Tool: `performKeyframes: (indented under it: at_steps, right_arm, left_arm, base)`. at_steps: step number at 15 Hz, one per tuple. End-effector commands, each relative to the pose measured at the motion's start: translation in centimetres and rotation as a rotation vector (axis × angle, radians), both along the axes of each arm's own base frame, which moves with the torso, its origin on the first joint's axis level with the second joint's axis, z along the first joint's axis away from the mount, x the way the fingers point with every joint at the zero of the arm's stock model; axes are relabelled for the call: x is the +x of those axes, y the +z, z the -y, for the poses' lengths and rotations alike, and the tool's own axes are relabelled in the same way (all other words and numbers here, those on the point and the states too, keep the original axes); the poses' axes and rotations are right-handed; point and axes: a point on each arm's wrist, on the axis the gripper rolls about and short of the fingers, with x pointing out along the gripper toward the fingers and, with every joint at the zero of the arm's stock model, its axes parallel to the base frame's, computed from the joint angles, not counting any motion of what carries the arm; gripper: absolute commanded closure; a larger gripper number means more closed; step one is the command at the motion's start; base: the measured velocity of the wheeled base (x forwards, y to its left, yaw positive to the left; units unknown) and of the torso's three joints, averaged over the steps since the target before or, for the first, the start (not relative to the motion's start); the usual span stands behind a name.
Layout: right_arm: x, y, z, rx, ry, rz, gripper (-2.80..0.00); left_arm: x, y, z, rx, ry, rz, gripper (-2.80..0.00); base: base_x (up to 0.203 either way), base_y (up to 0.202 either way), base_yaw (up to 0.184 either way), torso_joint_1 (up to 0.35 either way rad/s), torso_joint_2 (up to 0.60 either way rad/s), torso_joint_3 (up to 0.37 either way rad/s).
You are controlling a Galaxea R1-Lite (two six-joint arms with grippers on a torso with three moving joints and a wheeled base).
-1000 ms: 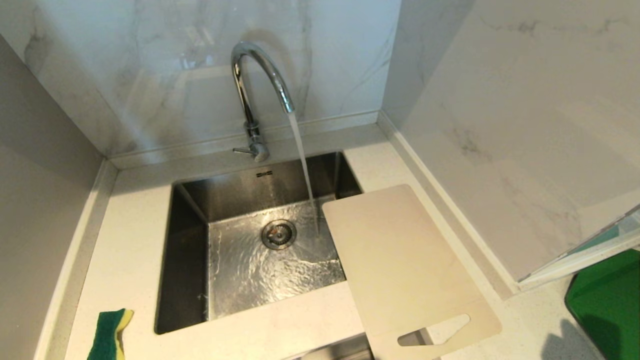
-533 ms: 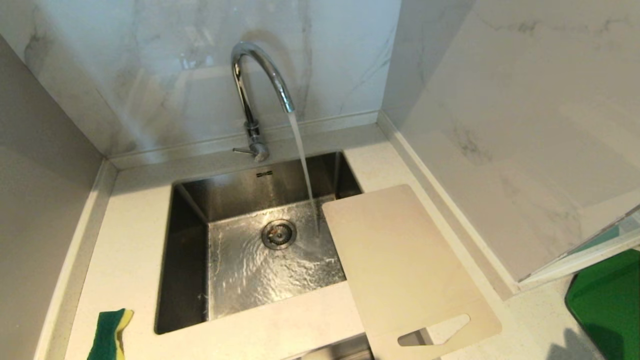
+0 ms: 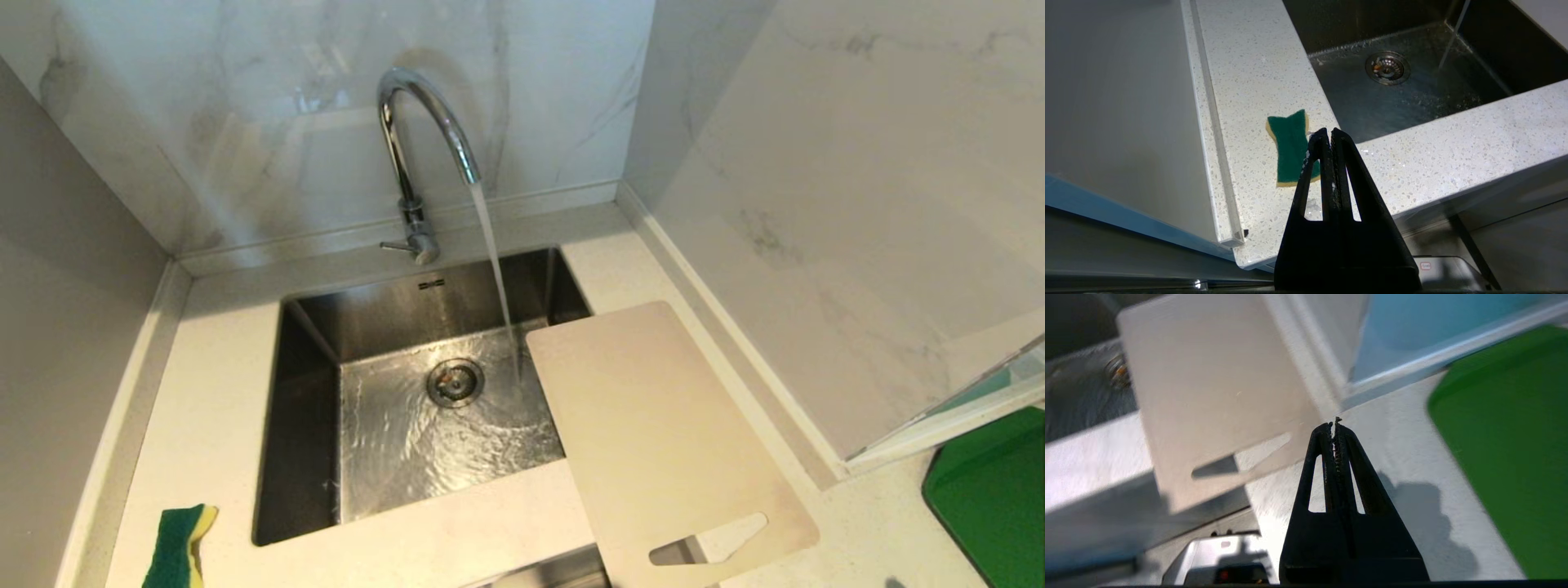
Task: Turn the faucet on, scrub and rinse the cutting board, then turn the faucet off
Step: Turn off the tap
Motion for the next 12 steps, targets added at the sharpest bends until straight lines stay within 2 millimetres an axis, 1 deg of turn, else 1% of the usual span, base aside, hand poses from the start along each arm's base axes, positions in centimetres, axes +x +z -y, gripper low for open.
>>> performKeyframes:
  at_steps: [1,2,4,5,7,12]
  right_arm:
    - [-1.3,-4.9,-0.2,-0.038,0.078,-0.002,0.0]
    - [-1.1,-6.2,-0.3,-0.072,0.095,0.0,0.0]
    - [-0.7,-5.9,-0.3,-0.144,0.106,0.179,0.0]
    - [-0.7,-5.9,-0.3,-0.162,0.11,0.198,0.0]
    - [-0.7,-7.2,-0.3,-0.121,0.117,0.099,0.0]
    - [-0.7,-7.7,-0.3,-0.13,0.121,0.059,0.0]
  left_arm:
    - [0.0,0.0,0.0,0.0,0.0,-0.003,0.0]
    - [0.0,0.0,0.0,0.0,0.0,-0.003,0.0]
    - [0.0,0.0,0.0,0.0,0.0,-0.003,0.0]
    - [0.0,0.0,0.0,0.0,0.0,-0.003,0.0]
    - [0.0,0.0,0.0,0.0,0.0,-0.003,0.0]
    - [0.0,0.0,0.0,0.0,0.0,-0.003,0.0]
  base:
    - [0.0,0.0,0.0,0.0,0.0,0.0]
    - [0.0,0.0,0.0,0.0,0.0,0.0]
    - [0.0,0.0,0.0,0.0,0.0,0.0]
    - [0.0,0.0,0.0,0.0,0.0,0.0]
    - [0.0,0.0,0.0,0.0,0.0,0.0]
    - [0.0,0.0,0.0,0.0,0.0,0.0]
